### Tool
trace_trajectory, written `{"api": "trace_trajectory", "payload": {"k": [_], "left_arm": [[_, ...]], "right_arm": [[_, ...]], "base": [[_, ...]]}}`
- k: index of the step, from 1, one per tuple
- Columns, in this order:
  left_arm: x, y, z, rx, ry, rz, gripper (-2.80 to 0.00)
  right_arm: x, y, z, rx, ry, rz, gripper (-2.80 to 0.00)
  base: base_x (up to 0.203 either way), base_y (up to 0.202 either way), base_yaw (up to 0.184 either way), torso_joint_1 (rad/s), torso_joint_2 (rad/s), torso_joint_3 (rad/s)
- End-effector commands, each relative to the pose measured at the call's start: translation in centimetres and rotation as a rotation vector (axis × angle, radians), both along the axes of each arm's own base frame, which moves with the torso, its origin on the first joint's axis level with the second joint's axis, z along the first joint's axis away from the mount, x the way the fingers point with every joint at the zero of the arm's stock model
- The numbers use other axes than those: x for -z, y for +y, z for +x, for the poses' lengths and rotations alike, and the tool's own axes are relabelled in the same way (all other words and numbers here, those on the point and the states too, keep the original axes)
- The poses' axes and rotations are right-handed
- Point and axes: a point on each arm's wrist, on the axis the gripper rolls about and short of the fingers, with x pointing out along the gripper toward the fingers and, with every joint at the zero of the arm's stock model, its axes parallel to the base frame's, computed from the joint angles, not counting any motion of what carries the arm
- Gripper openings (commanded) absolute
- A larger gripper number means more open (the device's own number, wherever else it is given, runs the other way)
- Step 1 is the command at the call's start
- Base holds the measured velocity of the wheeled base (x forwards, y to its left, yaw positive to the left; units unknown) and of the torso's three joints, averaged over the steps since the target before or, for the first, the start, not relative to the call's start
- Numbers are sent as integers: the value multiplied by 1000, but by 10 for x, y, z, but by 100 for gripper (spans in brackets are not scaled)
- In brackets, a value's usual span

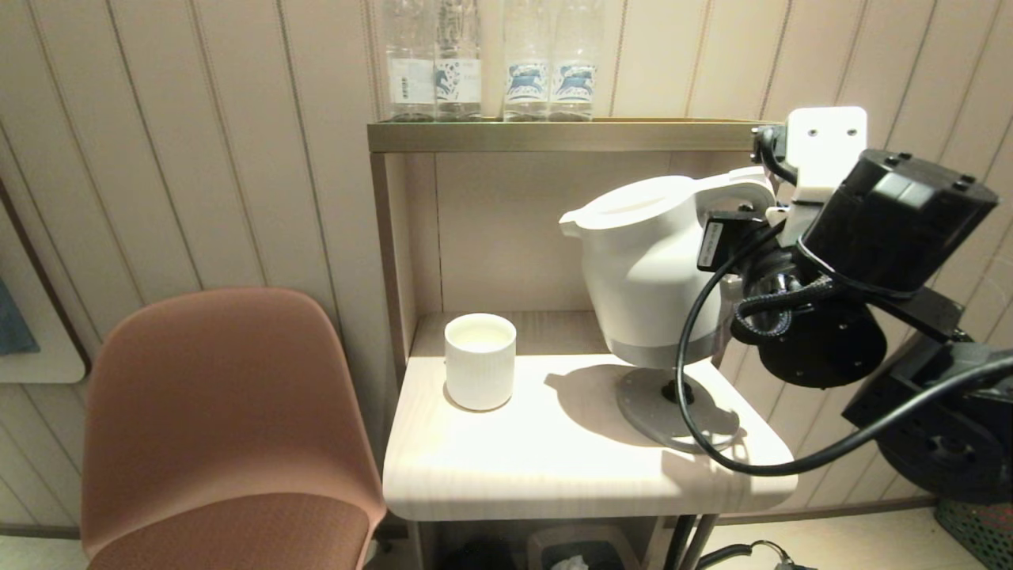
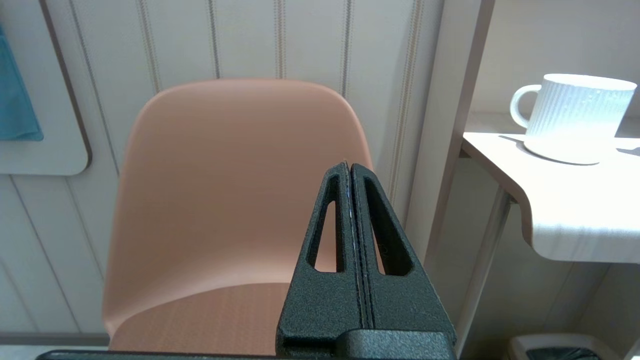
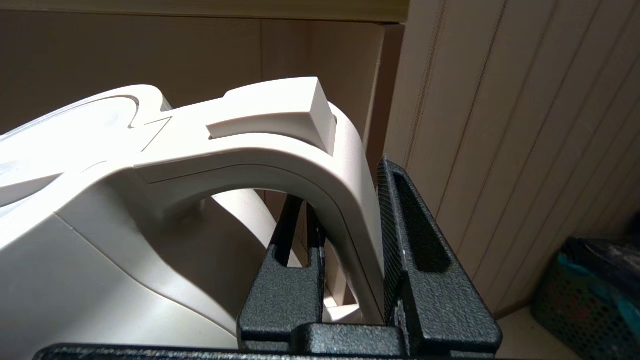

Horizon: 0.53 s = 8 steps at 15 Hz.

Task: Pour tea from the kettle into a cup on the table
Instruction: Put down the kettle on the table

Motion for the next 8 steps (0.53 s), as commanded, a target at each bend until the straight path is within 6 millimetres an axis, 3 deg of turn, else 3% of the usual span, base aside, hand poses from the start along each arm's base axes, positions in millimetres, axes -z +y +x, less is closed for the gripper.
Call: {"api": "trace_trajectory", "payload": {"k": [1, 8], "left_arm": [[0, 0, 0, -1, -2, 0, -280], [0, 0, 0, -1, -1, 0, -280]], "right_arm": [[3, -5, 1, 30, -2, 21, -280], [31, -24, -5, 73, 13, 122, -280]], "base": [[0, 0, 0, 0, 0, 0], [0, 0, 0, 0, 0, 0]]}}
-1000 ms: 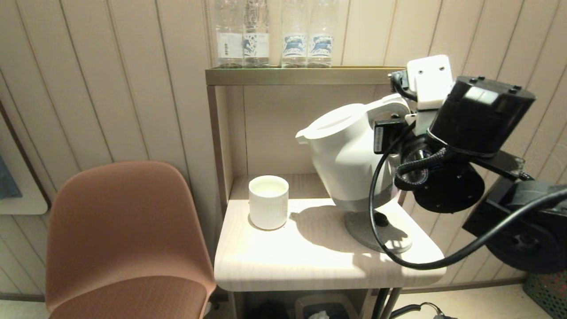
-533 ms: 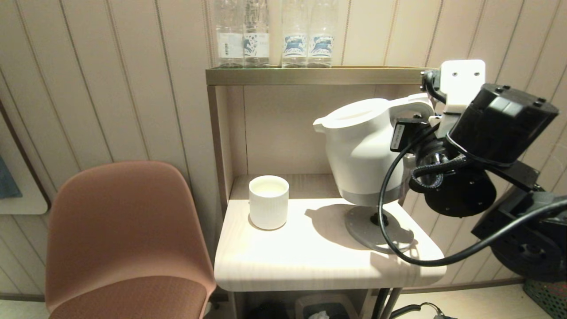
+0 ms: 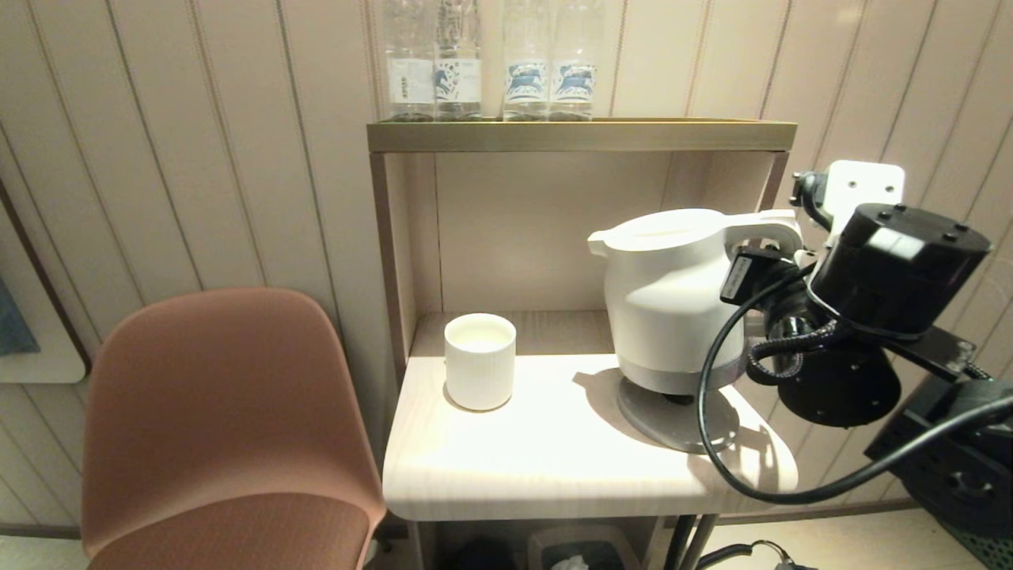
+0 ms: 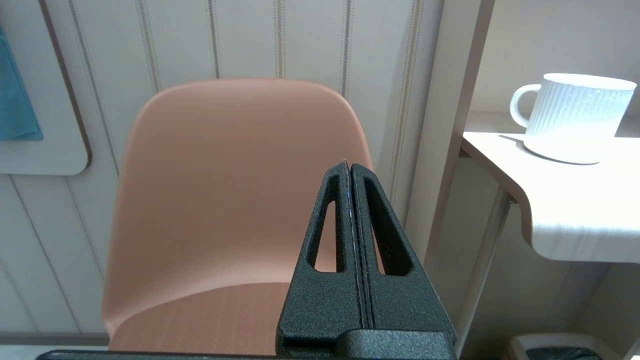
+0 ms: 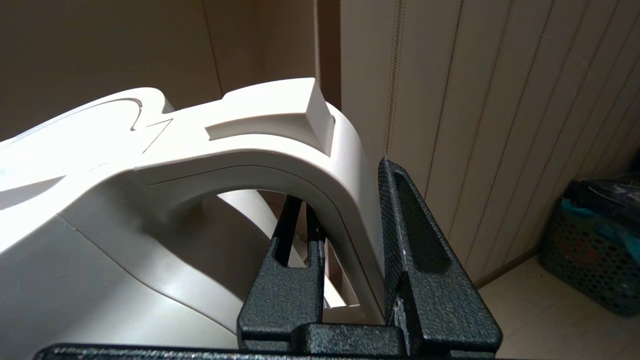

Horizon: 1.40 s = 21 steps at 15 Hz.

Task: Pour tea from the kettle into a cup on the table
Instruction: Put down the kettle on the table

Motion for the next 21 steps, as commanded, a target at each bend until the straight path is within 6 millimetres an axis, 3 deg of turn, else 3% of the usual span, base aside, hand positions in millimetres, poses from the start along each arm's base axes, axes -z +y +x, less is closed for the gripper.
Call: {"api": "trace_trajectory", "payload": {"k": [1, 15, 21], "left_arm": [[0, 0, 0, 0, -2, 0, -280], [0, 0, 0, -1, -2, 0, -280], [0, 0, 0, -1, -1, 0, -280]], "right_arm": [[2, -6, 2, 26, -14, 32, -280], [55, -15, -5, 28, 6, 110, -280], [65, -22, -6, 46, 17, 126, -280]], "base": [[0, 0, 0, 0, 0, 0], [0, 0, 0, 0, 0, 0], [0, 0, 0, 0, 0, 0]]}}
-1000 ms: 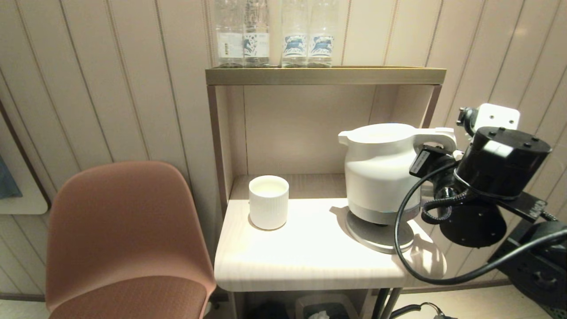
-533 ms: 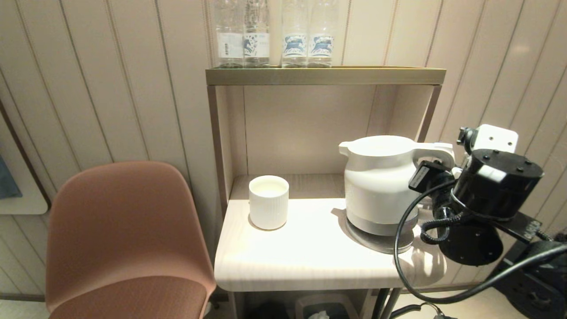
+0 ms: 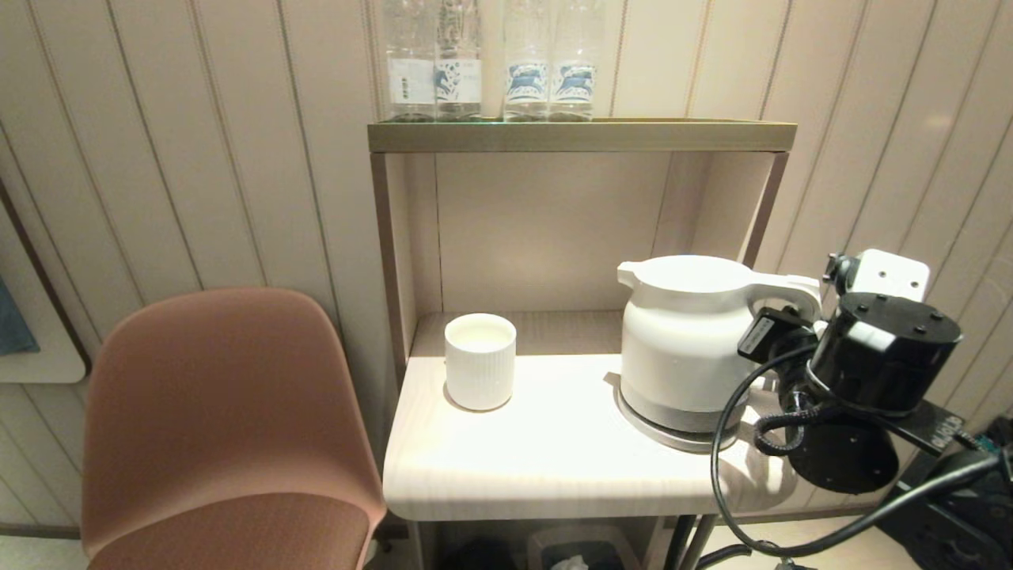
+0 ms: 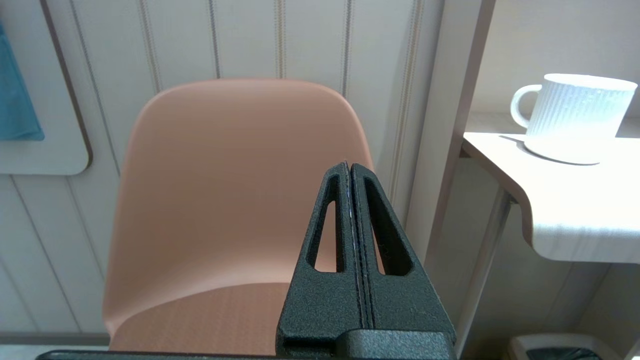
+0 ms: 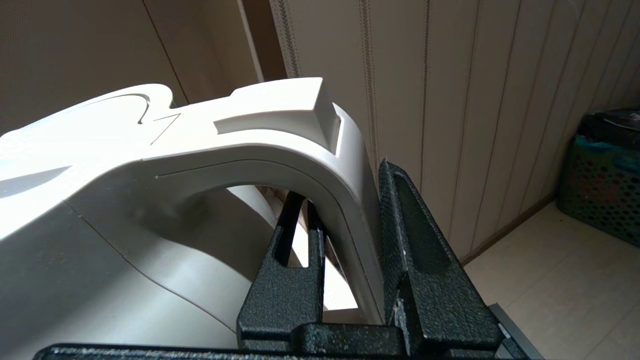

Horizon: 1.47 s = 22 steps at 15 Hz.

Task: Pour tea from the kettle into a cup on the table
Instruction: Put down the kettle on the table

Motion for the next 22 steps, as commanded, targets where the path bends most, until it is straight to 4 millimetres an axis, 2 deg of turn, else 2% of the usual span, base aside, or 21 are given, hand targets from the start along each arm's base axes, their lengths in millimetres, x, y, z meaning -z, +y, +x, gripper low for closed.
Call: {"api": "trace_trajectory", "payload": {"k": [1, 11, 22], "left_arm": [[0, 0, 0, -1, -1, -1, -280], [0, 0, 0, -1, -1, -1, -280], [0, 0, 0, -1, -1, -1, -280]], "right_arm": [[7, 0, 0, 5, 15, 0, -280], [33, -2, -5, -2, 68, 28, -280], [35, 2, 3, -16, 72, 22, -280]], "base": [[0, 0, 0, 0, 0, 0], [0, 0, 0, 0, 0, 0], [0, 0, 0, 0, 0, 0]]}}
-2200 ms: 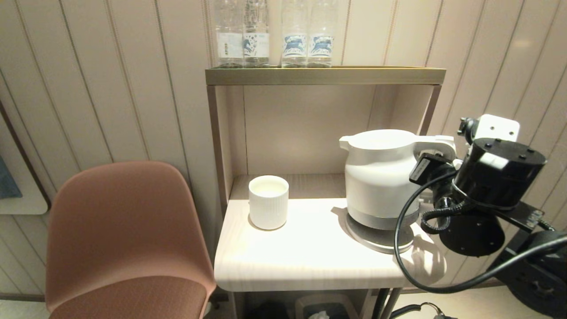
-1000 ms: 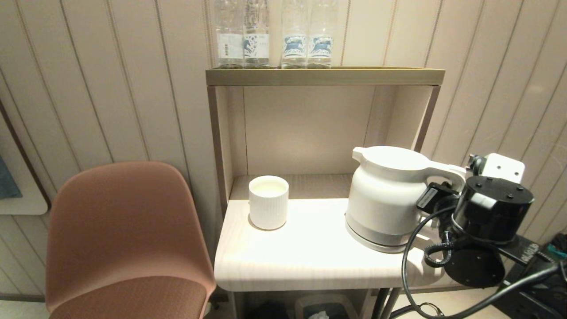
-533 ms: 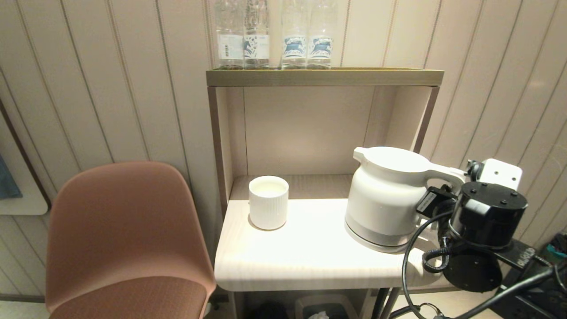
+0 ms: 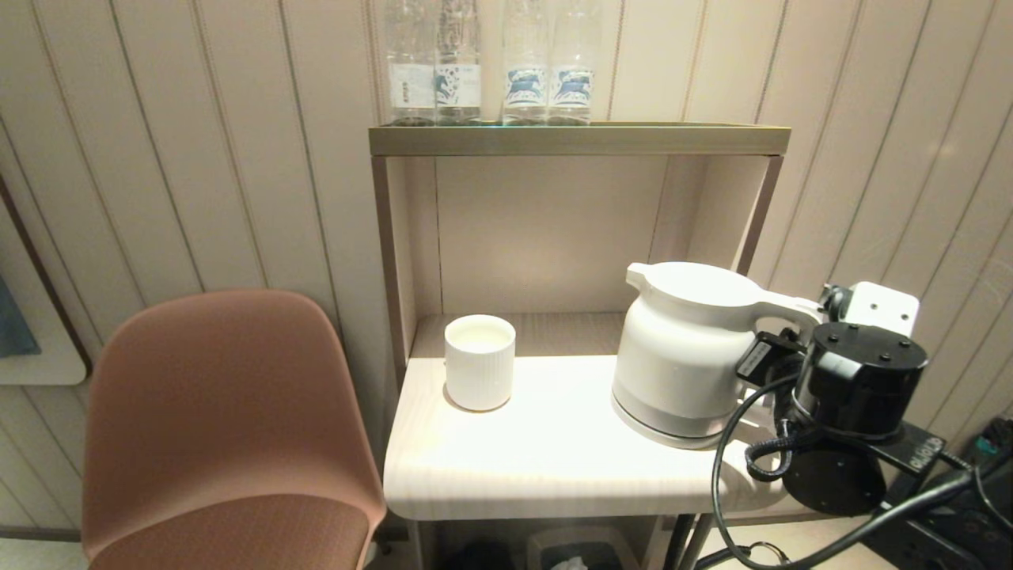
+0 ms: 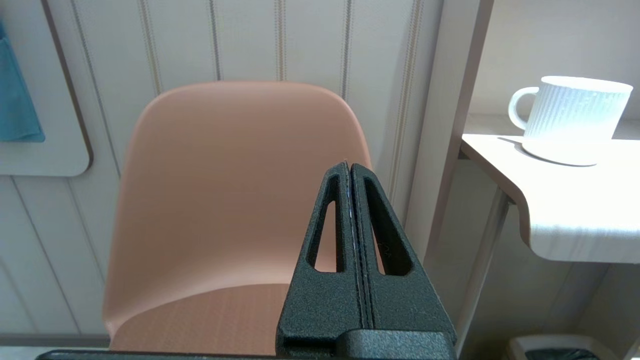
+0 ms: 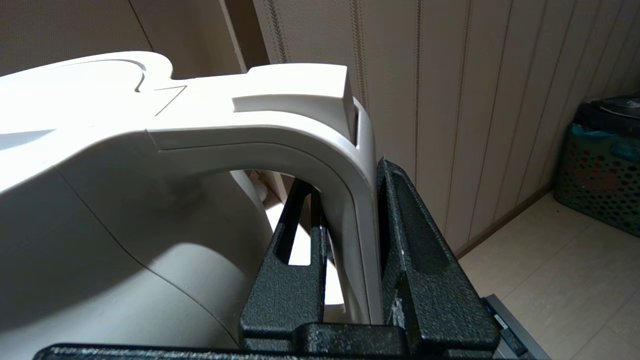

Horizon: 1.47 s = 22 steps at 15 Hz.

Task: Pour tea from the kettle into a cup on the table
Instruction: Put down the kettle on the table

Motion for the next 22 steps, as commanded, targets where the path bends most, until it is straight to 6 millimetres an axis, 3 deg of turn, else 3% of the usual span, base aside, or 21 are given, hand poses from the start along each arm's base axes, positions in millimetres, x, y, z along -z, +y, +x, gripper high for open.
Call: {"api": "trace_trajectory", "payload": {"k": [1, 2, 3, 12, 22], "left_arm": [[0, 0, 0, -1, -3, -1, -280], [0, 0, 0, -1, -3, -1, -280], [0, 0, 0, -1, -1, -1, -280], [0, 0, 0, -1, -1, -1, -280], [0, 0, 0, -1, -1, -1, -280]], "right_arm": [[3, 1, 1, 5, 5, -2, -280], [3, 0, 1, 5, 7, -4, -280], [4, 0, 0, 5, 11, -5, 0], [-4, -1, -2, 2, -4, -13, 0], [-3, -6, -19, -9, 6, -14, 0]], "base": [[0, 0, 0, 0, 0, 0], [0, 0, 0, 0, 0, 0], [0, 0, 0, 0, 0, 0], [0, 0, 0, 0, 0, 0], [0, 0, 0, 0, 0, 0]]}}
